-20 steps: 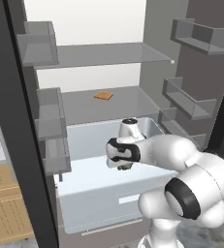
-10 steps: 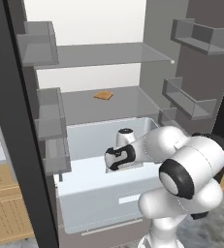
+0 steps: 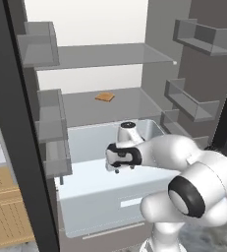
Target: Place the tomato and cucumber inside the fridge drawer. Close the drawer after placing the vegetables.
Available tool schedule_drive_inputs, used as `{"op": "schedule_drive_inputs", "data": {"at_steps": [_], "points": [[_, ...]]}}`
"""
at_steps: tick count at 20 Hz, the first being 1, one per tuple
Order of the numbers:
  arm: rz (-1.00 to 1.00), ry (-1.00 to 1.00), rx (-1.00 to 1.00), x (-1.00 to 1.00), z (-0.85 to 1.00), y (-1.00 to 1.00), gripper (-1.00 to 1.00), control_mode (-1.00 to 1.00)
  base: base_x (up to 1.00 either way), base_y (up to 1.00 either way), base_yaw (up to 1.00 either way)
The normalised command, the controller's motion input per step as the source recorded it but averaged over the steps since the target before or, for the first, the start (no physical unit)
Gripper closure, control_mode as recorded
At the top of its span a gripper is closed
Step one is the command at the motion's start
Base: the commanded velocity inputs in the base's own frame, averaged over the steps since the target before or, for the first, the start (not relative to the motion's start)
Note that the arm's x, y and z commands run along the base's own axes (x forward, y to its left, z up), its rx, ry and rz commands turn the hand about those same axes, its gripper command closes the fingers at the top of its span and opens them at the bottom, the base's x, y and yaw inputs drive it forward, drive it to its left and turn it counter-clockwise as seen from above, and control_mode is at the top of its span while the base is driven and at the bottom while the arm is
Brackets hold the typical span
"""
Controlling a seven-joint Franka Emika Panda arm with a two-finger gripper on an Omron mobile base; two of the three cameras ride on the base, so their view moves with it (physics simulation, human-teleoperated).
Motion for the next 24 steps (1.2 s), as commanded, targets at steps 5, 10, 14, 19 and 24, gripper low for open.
{"op": "schedule_drive_inputs", "data": {"at_steps": [5, 10, 14, 19, 24], "points": [[0.00, -0.15, -0.01, -0.27, 1.00, 0.22, -1.00, -1.00, 0.00, 0.00, 0.00], [0.00, -0.25, -0.02, -0.99, 1.00, 0.15, -1.00, -1.00, 0.00, 0.00, 0.00], [0.00, -0.08, 0.03, -1.00, 0.95, 0.00, -1.00, -1.00, 0.00, 0.00, 0.00], [0.00, 0.00, 0.07, -1.00, 0.63, 0.00, -1.00, -1.00, 0.00, 0.00, 0.00], [-0.02, 0.11, 0.06, -0.72, -0.08, 0.08, -1.00, -1.00, 0.00, 0.00, 0.00]]}}
